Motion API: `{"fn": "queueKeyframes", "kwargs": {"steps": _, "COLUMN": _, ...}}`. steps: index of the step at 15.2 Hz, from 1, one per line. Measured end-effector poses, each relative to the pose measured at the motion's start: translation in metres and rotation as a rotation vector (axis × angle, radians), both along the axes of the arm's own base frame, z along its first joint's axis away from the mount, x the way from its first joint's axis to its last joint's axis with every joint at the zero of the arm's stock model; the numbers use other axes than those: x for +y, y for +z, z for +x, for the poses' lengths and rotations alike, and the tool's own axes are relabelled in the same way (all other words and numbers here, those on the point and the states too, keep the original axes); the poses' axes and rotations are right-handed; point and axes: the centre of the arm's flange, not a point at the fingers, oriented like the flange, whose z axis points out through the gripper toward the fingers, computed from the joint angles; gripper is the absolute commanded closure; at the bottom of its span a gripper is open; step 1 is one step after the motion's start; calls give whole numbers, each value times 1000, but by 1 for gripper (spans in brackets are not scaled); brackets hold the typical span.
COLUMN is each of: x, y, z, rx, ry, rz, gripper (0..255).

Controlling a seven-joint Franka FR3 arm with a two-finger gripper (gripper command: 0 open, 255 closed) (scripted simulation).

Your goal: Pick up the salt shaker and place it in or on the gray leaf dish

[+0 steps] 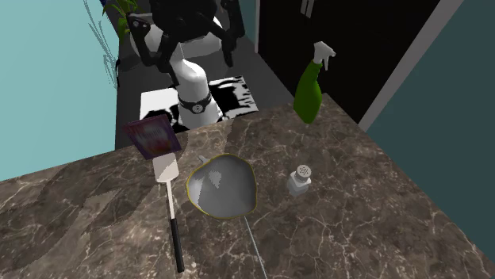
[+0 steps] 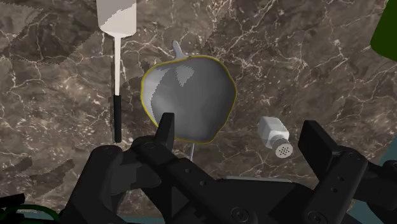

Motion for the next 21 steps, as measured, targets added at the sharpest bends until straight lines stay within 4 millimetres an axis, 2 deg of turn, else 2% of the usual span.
{"fn": "queueKeyframes", "kwargs": {"steps": 1, "x": 0, "y": 0, "z": 0, "rx": 0, "ry": 0, "rz": 0, "gripper": 0}}
{"fn": "queueKeyframes", "kwargs": {"steps": 4, "x": 21, "y": -15, "z": 15, "rx": 3, "ry": -7, "rz": -8, "gripper": 0}}
{"fn": "queueKeyframes", "kwargs": {"steps": 9, "x": 60, "y": -51, "z": 49, "rx": 8, "ry": -25, "rz": -27, "gripper": 0}}
{"fn": "queueKeyframes", "kwargs": {"steps": 12, "x": 94, "y": -73, "z": 69, "rx": 11, "ry": -36, "rz": -37, "gripper": 0}}
{"fn": "queueKeyframes", "kwargs": {"steps": 14, "x": 109, "y": -92, "z": 79, "rx": 13, "ry": -44, "rz": -45, "gripper": 0}}
{"fn": "queueKeyframes", "kwargs": {"steps": 21, "x": 166, "y": -148, "z": 131, "rx": 19, "ry": -71, "rz": -71, "gripper": 0}}
